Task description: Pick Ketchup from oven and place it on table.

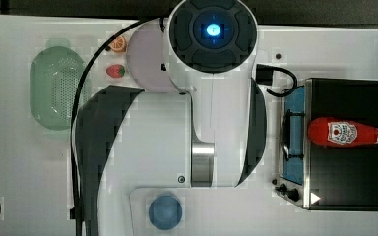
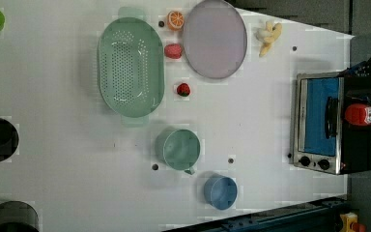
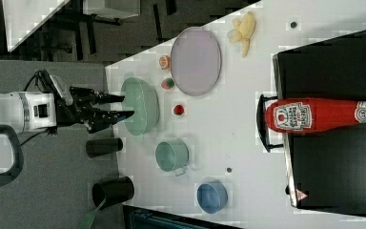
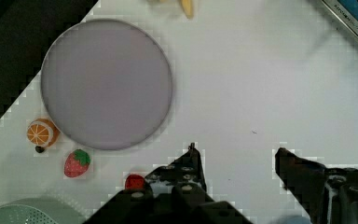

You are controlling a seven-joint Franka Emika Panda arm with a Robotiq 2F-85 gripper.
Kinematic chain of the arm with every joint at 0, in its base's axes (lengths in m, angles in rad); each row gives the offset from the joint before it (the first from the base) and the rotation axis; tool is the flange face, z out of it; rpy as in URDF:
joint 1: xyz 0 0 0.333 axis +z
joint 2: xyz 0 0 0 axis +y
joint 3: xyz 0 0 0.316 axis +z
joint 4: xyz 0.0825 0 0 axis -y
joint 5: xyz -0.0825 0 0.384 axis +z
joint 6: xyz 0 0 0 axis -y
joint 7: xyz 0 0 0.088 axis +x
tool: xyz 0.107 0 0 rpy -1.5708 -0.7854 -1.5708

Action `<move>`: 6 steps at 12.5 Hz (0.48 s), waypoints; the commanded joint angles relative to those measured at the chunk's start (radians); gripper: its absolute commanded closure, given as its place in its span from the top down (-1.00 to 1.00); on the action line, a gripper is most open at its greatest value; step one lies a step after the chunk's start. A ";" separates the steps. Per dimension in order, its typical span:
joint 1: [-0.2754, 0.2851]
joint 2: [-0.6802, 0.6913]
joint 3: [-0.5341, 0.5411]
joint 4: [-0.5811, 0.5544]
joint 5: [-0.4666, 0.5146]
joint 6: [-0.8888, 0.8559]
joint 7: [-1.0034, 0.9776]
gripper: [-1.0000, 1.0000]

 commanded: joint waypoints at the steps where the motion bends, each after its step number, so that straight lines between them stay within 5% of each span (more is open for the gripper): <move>1: -0.040 -0.401 -0.034 -0.200 0.004 -0.252 0.001 0.50; 3: -0.040 -0.401 -0.035 -0.200 0.004 -0.251 0.001 0.96; 6: -0.043 -0.392 -0.064 -0.200 0.002 -0.203 0.001 1.00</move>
